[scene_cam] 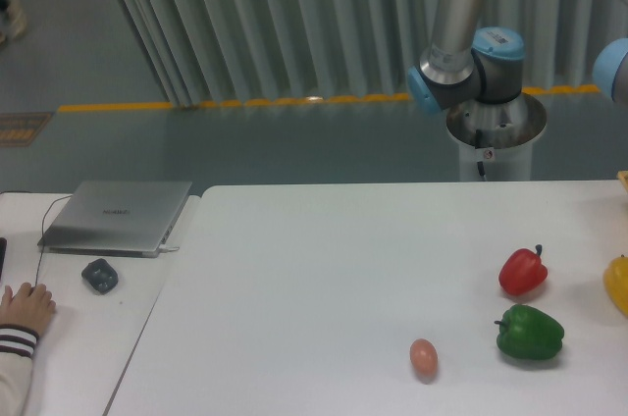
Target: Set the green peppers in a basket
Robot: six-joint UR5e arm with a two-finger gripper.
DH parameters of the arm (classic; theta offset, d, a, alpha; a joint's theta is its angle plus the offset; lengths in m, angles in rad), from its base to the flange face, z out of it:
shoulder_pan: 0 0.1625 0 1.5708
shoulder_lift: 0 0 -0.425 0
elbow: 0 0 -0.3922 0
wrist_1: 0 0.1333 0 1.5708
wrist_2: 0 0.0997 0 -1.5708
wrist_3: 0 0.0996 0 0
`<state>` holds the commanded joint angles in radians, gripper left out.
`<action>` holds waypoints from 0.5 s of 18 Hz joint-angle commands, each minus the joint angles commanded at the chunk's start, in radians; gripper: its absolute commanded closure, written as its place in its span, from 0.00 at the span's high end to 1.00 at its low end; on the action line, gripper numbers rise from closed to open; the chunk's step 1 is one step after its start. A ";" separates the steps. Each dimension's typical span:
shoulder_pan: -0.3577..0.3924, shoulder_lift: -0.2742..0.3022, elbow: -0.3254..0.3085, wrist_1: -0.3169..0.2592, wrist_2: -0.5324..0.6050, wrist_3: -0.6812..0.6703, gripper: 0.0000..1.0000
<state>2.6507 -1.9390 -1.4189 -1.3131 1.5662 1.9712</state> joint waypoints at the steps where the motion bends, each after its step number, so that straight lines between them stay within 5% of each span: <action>1: 0.000 0.000 0.000 0.000 0.000 0.000 1.00; 9: -0.005 0.024 -0.055 0.029 -0.015 0.002 1.00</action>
<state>2.6461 -1.9145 -1.4740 -1.2841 1.5509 1.9727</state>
